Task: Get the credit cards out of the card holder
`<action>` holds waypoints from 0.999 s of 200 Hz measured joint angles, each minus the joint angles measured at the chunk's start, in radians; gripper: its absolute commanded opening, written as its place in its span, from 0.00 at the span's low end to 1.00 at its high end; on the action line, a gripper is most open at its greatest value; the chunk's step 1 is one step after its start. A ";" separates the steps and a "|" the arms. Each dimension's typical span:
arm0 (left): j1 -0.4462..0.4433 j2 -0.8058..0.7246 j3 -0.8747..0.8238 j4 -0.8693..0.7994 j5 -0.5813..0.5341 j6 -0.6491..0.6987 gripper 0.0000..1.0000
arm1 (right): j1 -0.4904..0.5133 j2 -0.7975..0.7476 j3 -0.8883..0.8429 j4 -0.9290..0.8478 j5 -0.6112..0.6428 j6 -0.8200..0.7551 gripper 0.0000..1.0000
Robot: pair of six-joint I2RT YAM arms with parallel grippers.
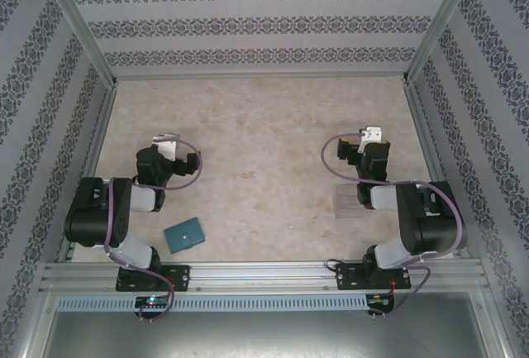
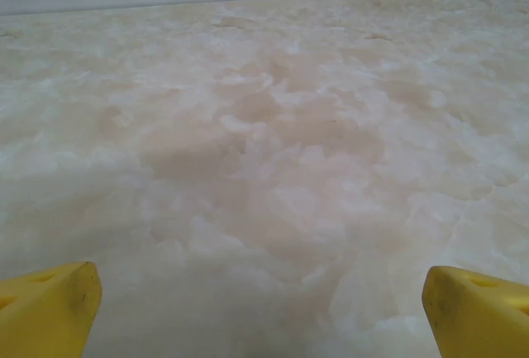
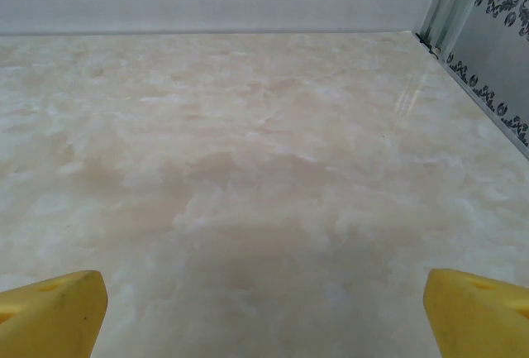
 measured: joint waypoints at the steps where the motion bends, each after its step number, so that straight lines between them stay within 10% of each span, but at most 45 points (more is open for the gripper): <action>1: 0.000 0.000 0.000 0.000 0.000 0.000 1.00 | 0.000 0.000 0.000 0.000 0.000 0.000 0.98; 200: 0.000 0.000 0.001 -0.001 -0.097 -0.021 1.00 | 0.000 0.000 0.000 0.000 0.000 0.000 0.98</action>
